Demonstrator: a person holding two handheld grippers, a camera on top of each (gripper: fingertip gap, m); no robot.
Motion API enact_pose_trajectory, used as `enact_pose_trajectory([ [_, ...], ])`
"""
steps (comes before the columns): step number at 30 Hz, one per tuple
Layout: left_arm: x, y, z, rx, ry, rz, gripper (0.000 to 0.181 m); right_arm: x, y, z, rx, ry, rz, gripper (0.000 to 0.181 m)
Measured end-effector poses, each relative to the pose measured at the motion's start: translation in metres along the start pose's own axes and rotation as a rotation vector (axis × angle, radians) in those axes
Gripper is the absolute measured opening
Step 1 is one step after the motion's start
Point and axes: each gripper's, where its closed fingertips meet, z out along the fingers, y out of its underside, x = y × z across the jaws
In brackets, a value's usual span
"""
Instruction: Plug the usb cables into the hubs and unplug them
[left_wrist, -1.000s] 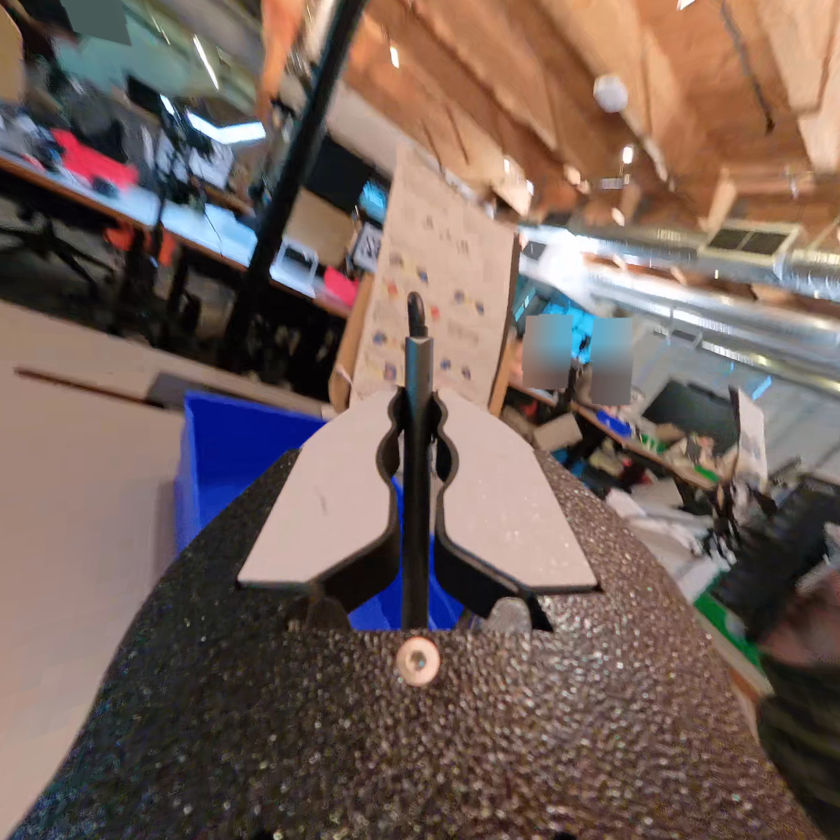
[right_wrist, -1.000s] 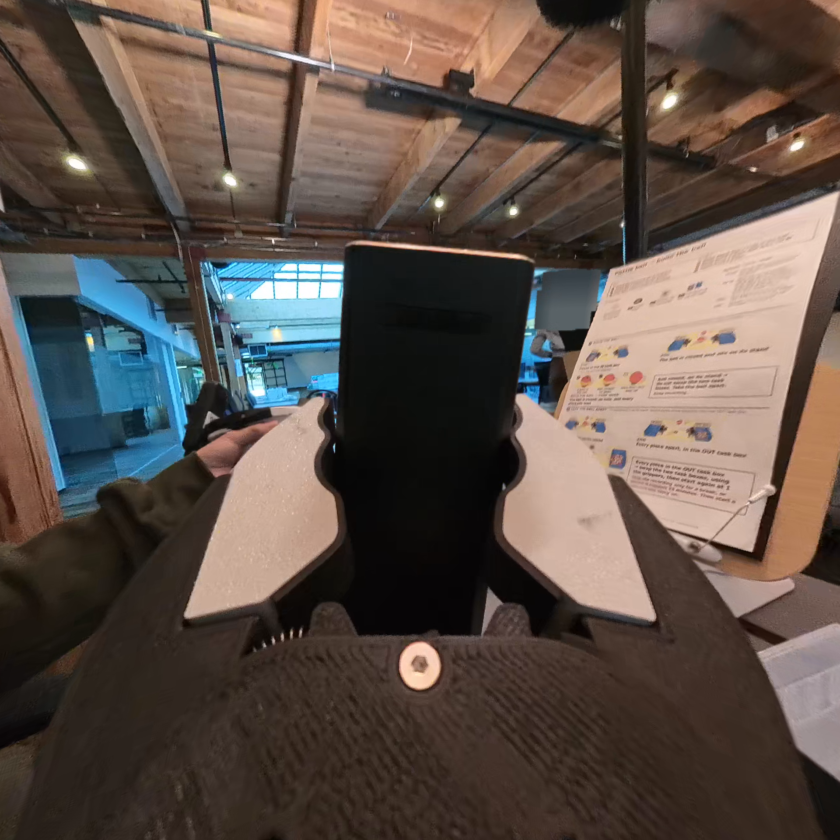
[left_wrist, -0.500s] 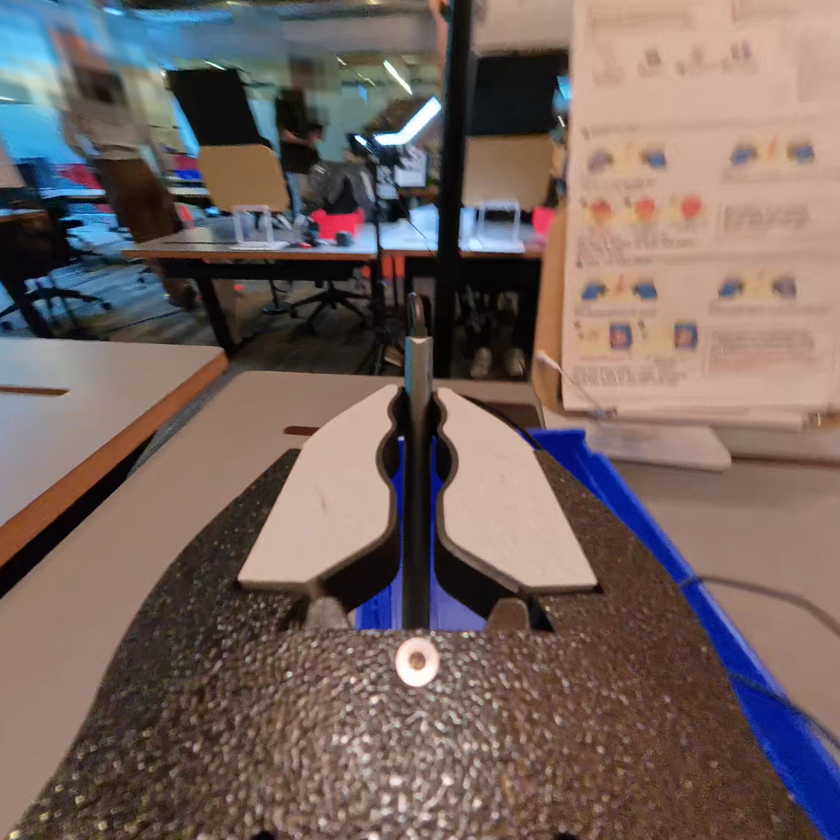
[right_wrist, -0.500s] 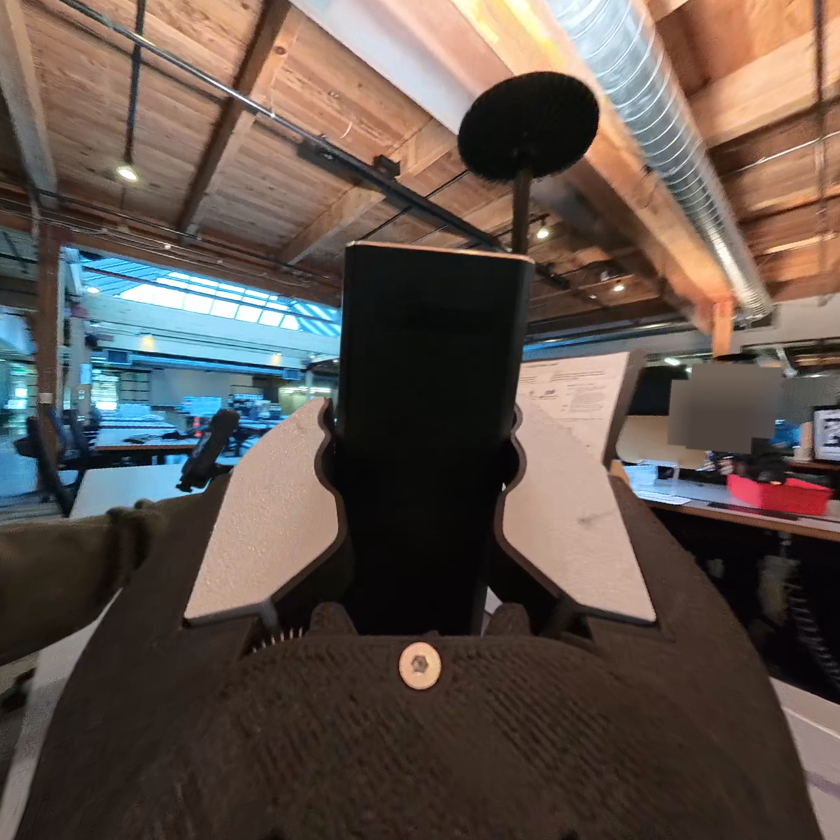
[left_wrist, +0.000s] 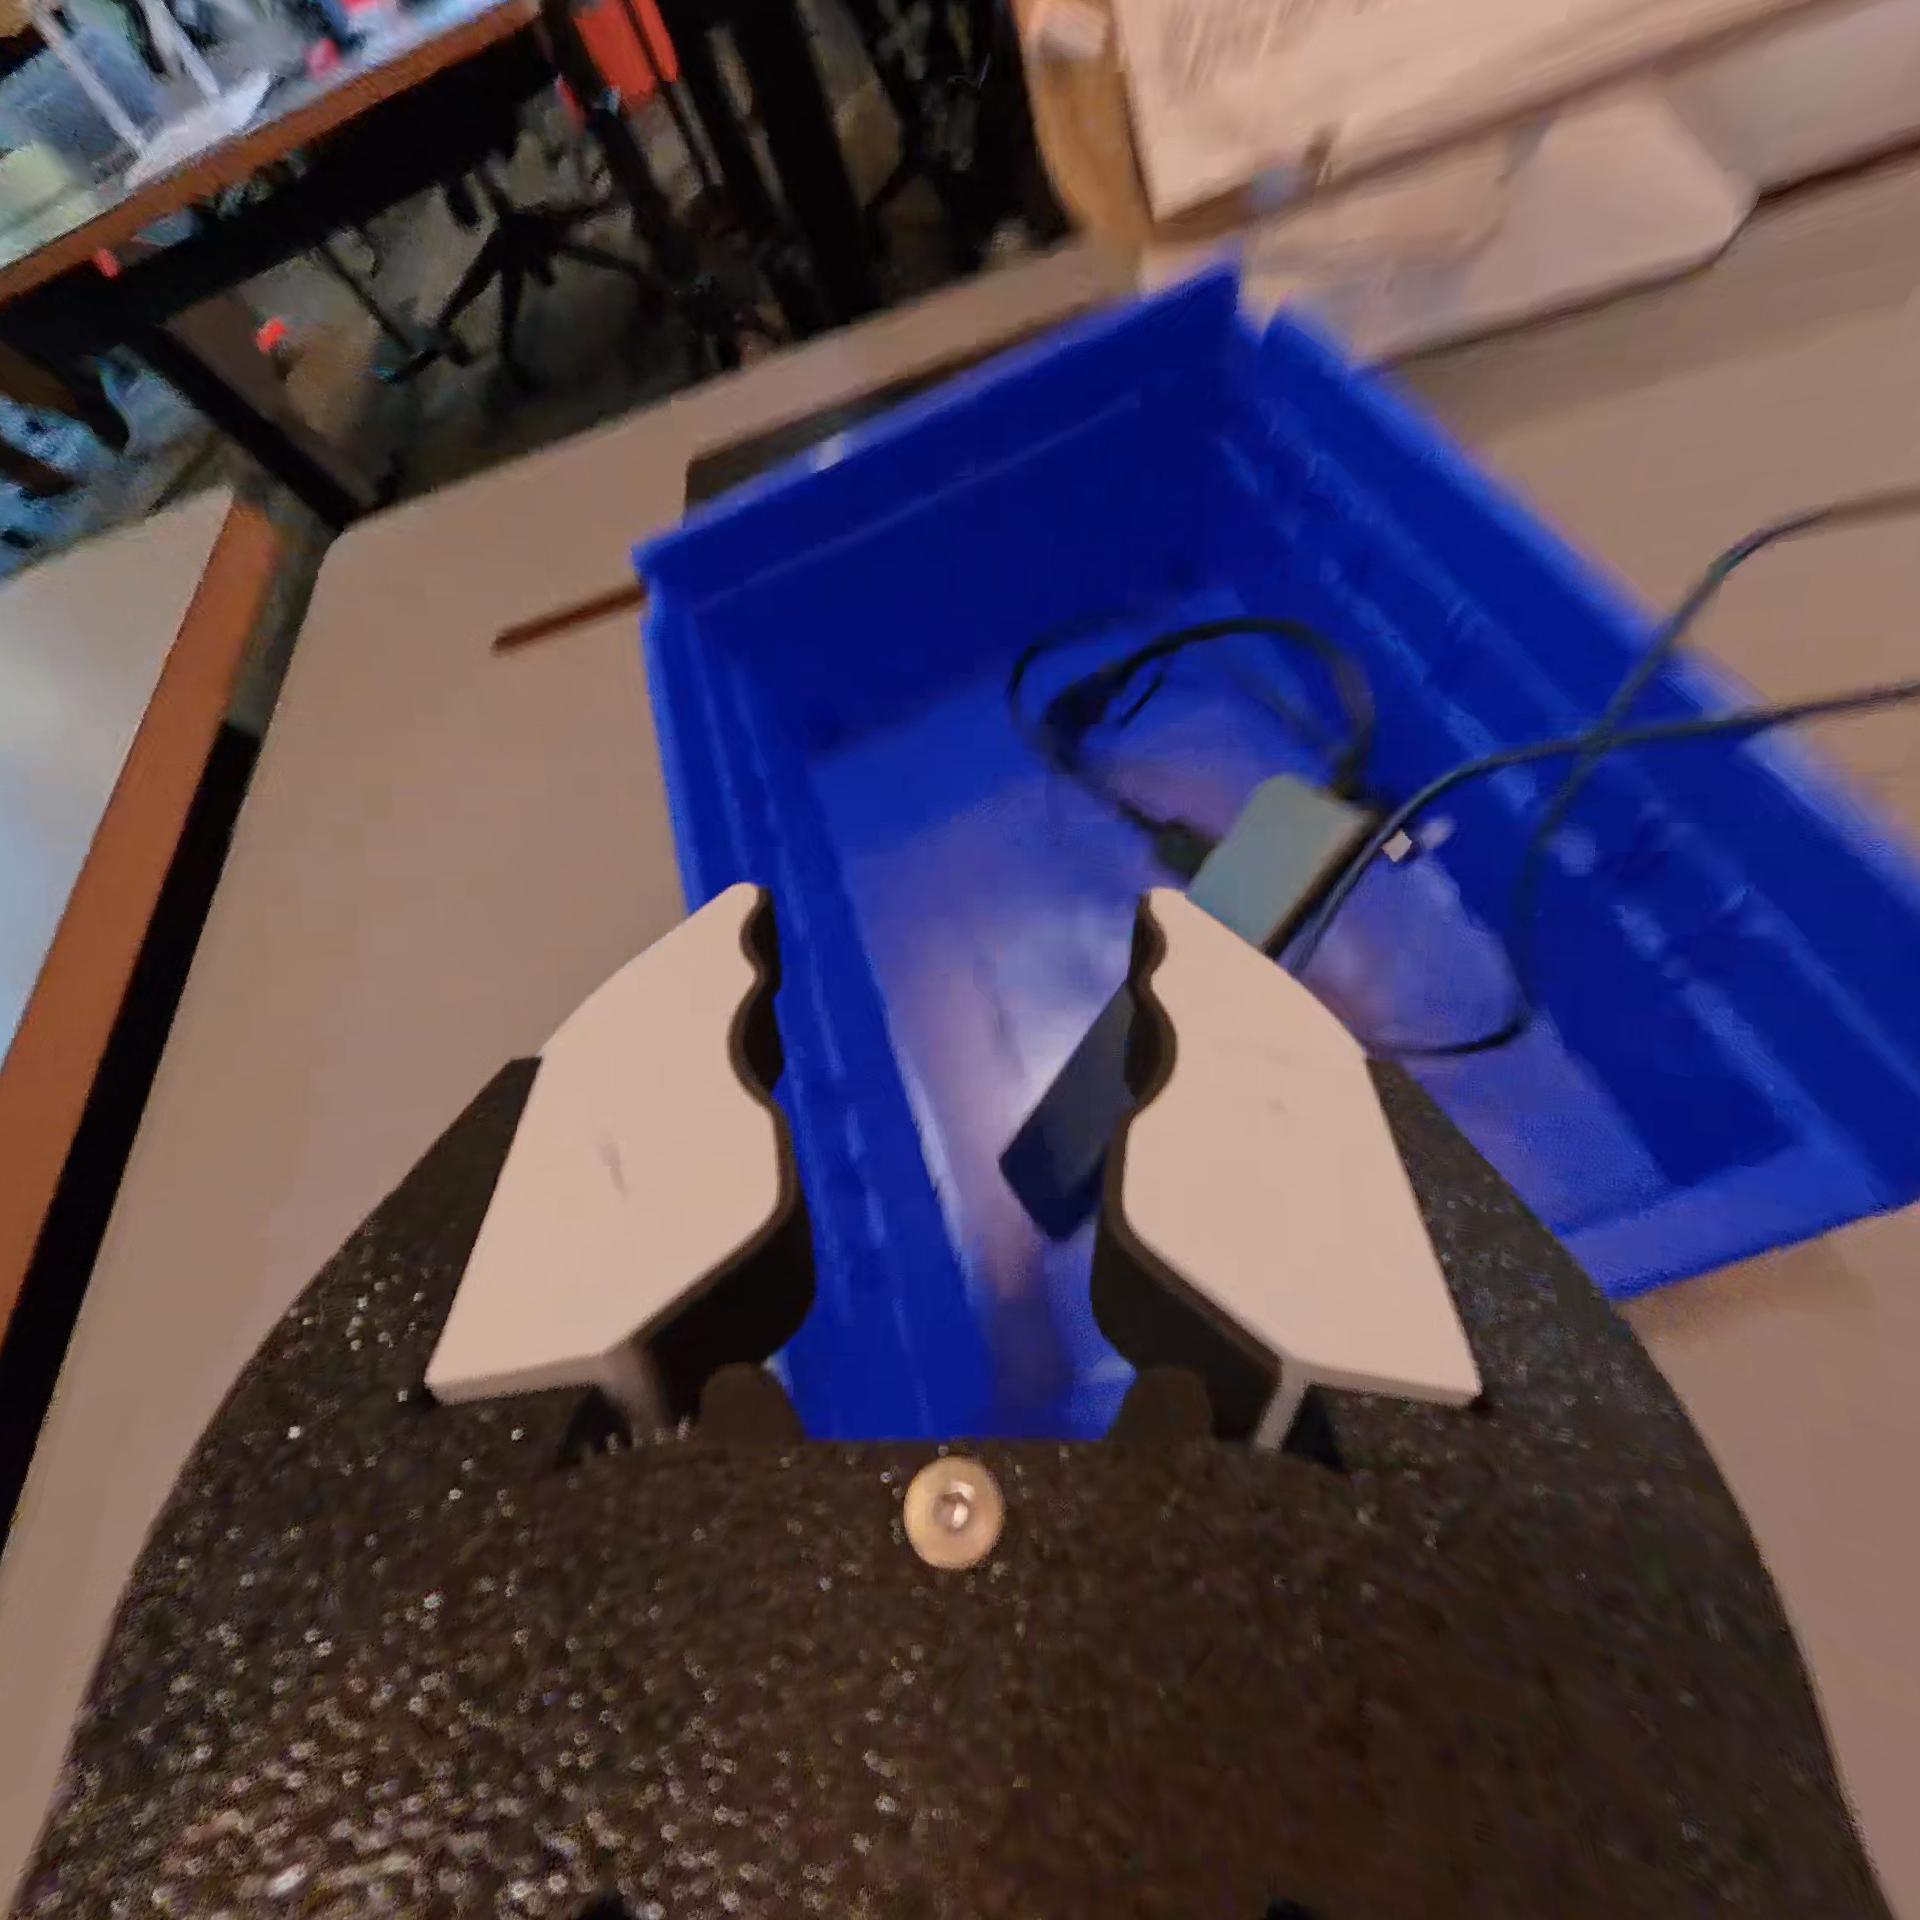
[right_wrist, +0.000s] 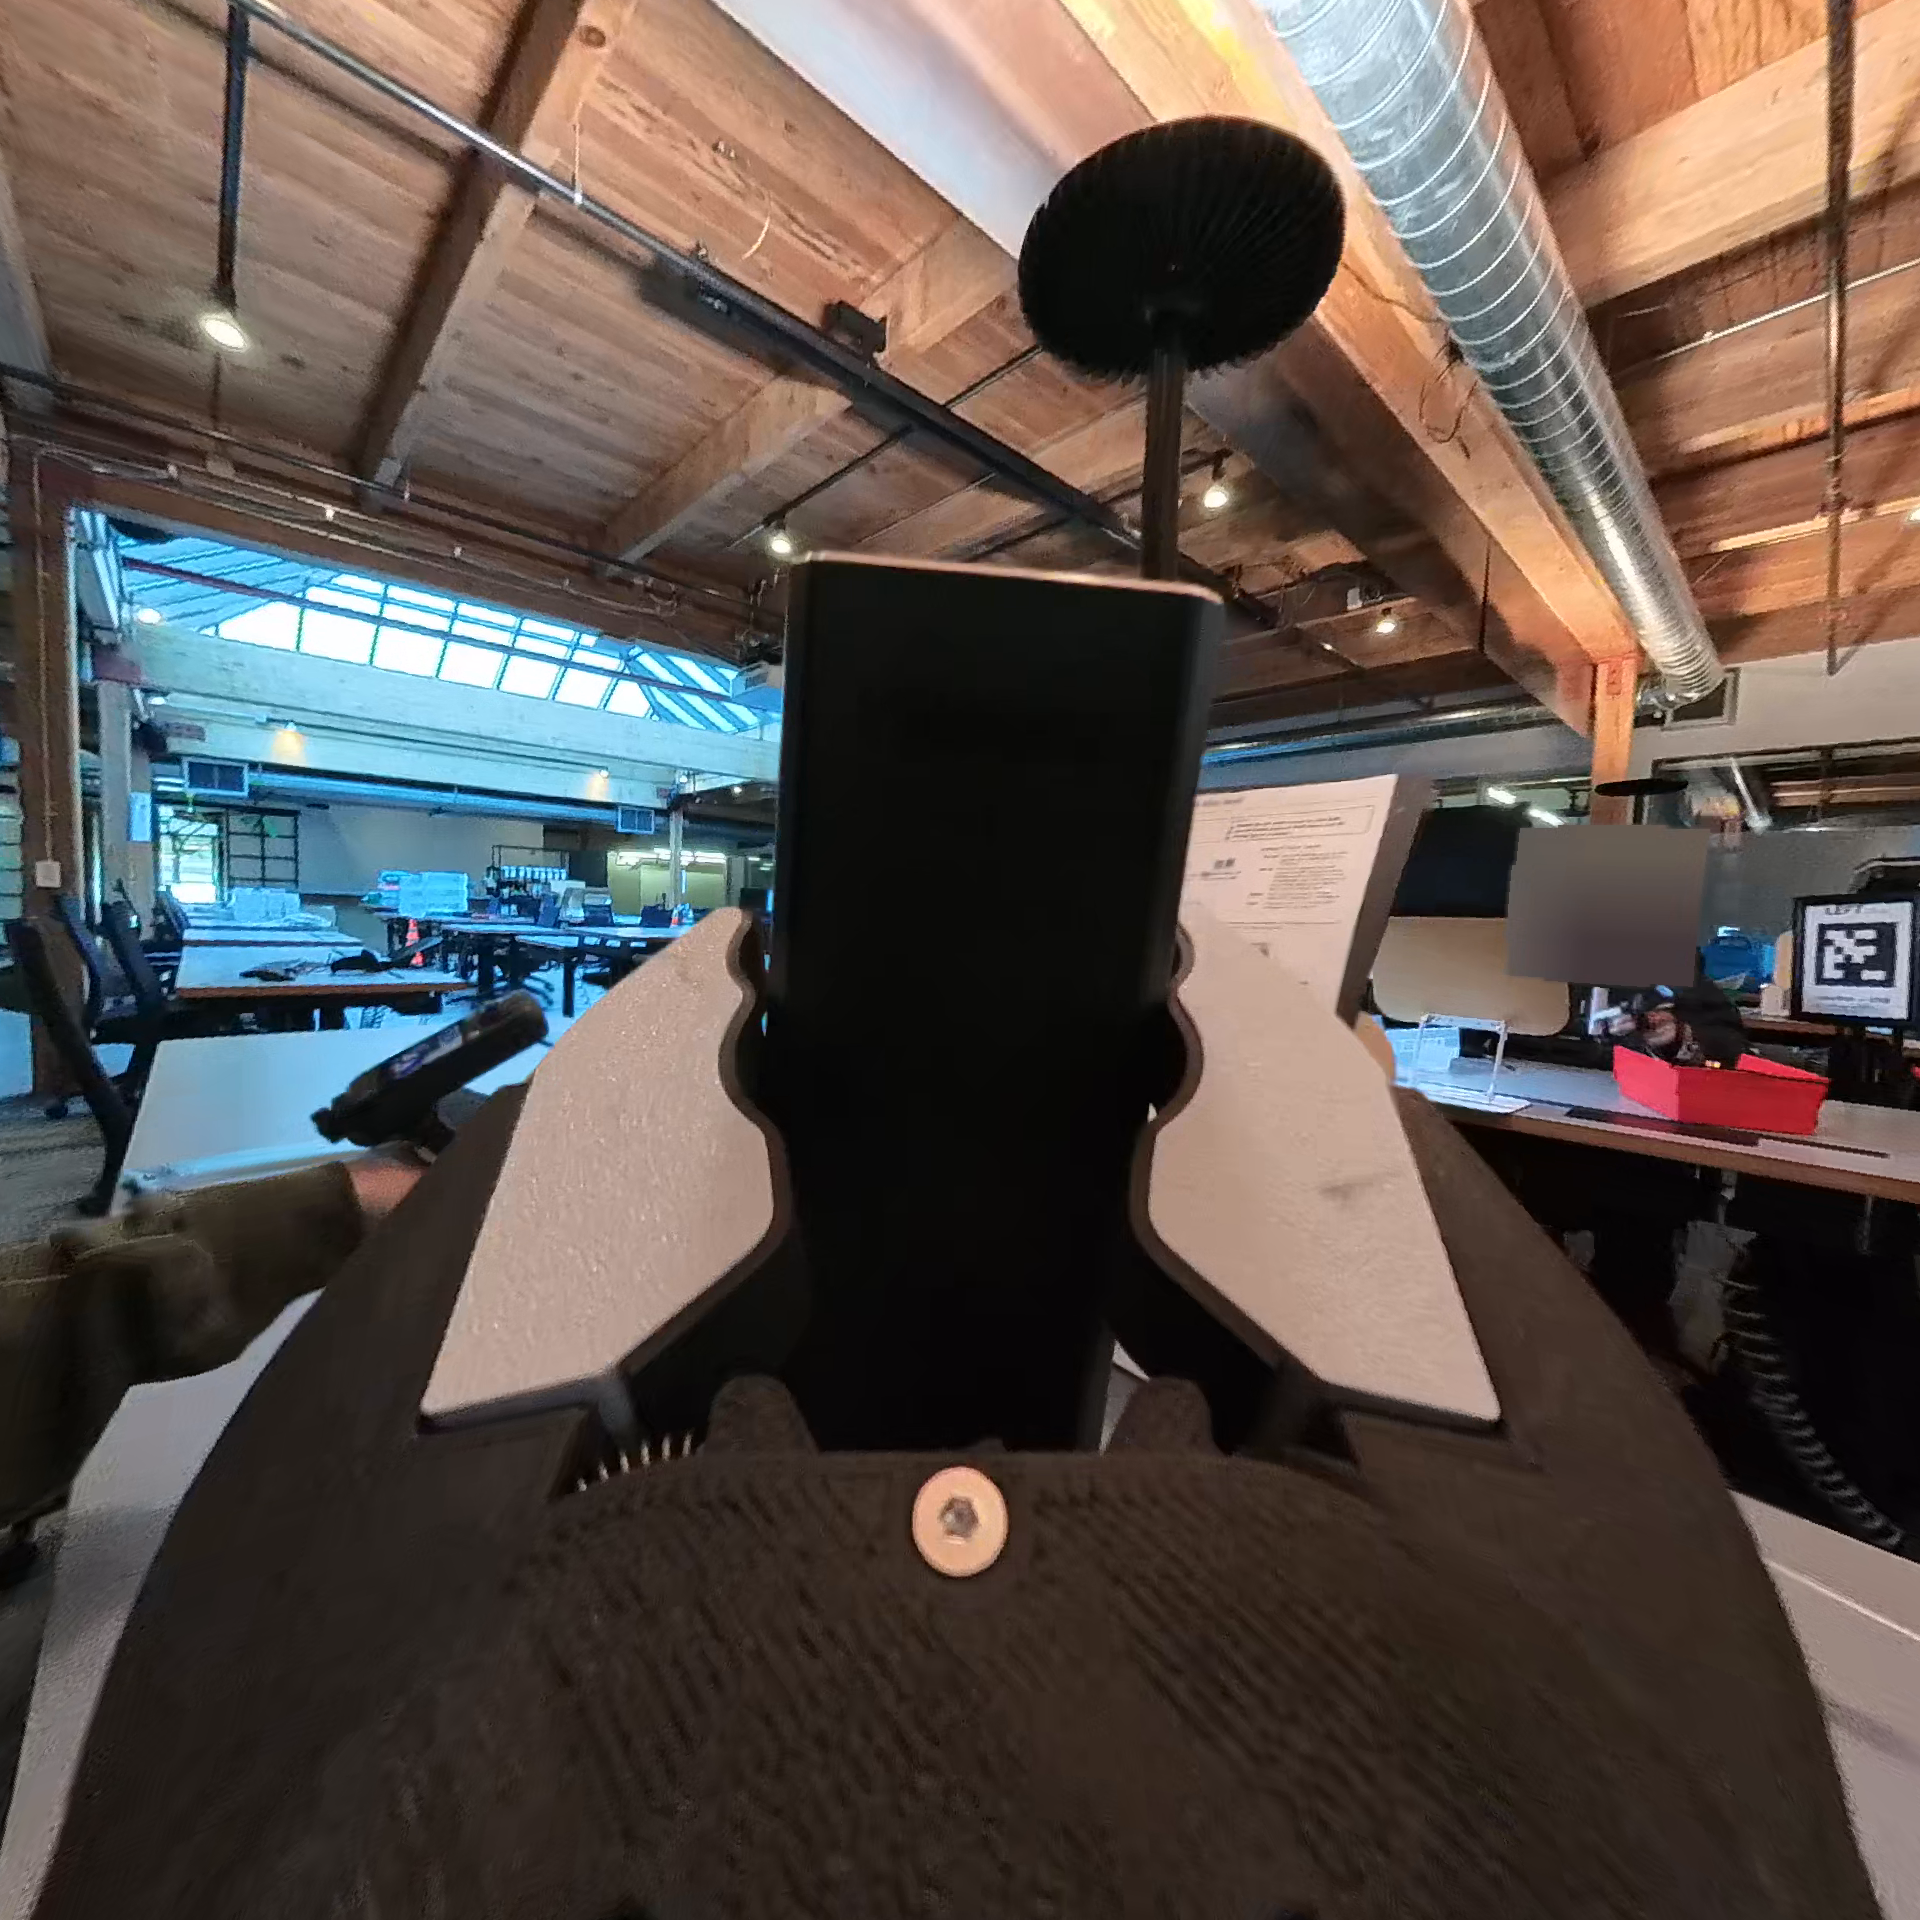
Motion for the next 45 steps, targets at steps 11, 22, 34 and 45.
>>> enact_pose_trajectory([
  [11,-0.078,0.052,0.015,-0.13,-0.302,0.174,0.007,-0.03,0.023,0.01,-0.078,-0.046,0.012,0.072],
  [22,-0.115,0.073,0.046,-0.121,-0.123,-0.073,0.022,-0.044,0.036,0.009,-0.138,-0.06,-0.012,0.072],
  [34,-0.178,0.085,0.032,-0.052,-0.199,-0.396,0.017,-0.043,0.049,0.013,-0.156,-0.063,0.024,0.072],
  [45,-0.01,0.009,0.025,0.09,0.393,0.253,0.071,-0.052,0.061,0.024,-0.181,-0.113,0.024,0.072],
])
